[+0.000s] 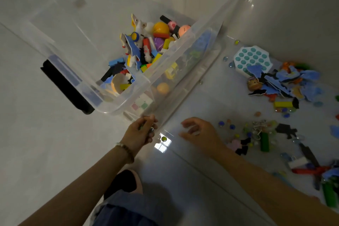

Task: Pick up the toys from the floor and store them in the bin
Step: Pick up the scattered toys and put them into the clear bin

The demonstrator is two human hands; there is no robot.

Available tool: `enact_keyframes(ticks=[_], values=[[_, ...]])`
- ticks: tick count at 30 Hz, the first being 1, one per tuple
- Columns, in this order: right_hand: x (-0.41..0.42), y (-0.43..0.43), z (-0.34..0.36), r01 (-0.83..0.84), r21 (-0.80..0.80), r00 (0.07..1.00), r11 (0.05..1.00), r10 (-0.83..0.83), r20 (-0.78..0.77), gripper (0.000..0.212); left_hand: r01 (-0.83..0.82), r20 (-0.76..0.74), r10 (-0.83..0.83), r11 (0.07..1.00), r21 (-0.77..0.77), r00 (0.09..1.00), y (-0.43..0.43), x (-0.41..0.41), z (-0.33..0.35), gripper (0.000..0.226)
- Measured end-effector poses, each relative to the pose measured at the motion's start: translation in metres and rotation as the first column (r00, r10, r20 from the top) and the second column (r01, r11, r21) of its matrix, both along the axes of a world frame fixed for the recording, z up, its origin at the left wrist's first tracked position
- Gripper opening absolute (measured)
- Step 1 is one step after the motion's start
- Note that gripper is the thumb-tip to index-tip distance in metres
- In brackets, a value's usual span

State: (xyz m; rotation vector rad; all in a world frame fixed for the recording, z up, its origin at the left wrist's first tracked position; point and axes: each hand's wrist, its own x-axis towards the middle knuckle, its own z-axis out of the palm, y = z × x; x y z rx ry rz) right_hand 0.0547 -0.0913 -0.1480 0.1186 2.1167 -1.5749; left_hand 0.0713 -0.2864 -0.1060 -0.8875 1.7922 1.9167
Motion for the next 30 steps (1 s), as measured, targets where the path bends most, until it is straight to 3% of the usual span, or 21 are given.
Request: enact_keyframes(ticks=[2, 5, 9, 14, 19, 22, 25, 28, 30], values=[[0.019, -0.017, -0.007, -0.049, -0.021, 0.999, 0.999, 0.049, 0.004, 0.041, 0.062, -0.045, -0.069, 0.989, -0.131, 0.997, -0.010, 0.010, -0.001, 0.021], [0.043, -0.042, -0.016, -0.138, 0.030, 0.985, 0.990, 0.141, -0.097, 0.048, 0.037, -0.068, -0.050, 0.983, -0.182, 0.996, -0.021, 0.024, -0.002, 0.023], [0.057, -0.060, -0.024, -0.196, 0.220, 0.943, 0.956, 0.245, -0.224, 0.029, 0.024, -0.049, -0.035, 0.979, -0.205, 0.998, -0.030, 0.038, -0.007, 0.025], [0.049, -0.057, -0.024, -0.091, 0.204, 0.961, 0.975, 0.139, -0.237, 0.014, 0.032, -0.061, -0.044, 0.982, -0.188, 0.997, -0.028, 0.040, -0.008, 0.024], [0.030, -0.014, -0.020, 0.188, 0.159, 0.976, 0.969, -0.167, -0.140, 0.014, 0.039, -0.068, -0.043, 0.997, -0.061, 0.997, -0.009, 0.024, -0.003, 0.019], [0.013, 0.002, 0.001, 0.285, -0.010, 0.958, 0.959, -0.285, -0.037, 0.014, 0.049, -0.004, -0.049, 0.998, 0.049, 0.999, 0.013, 0.010, -0.003, 0.023], [0.008, 0.006, 0.030, 0.203, -0.122, 0.967, 0.972, -0.218, -0.129, 0.013, 0.049, 0.116, -0.075, 0.977, 0.209, 0.990, 0.043, -0.001, -0.004, 0.036], [0.009, 0.010, 0.046, 0.033, -0.082, 0.970, 0.996, -0.051, -0.237, 0.020, 0.095, 0.149, -0.154, 0.934, 0.344, 0.977, 0.072, -0.006, -0.006, 0.048], [0.004, 0.028, 0.045, 0.080, -0.035, 0.968, 0.996, -0.086, -0.235, 0.025, 0.062, 0.139, -0.124, 0.921, 0.384, 0.982, 0.085, -0.011, -0.005, 0.046]])
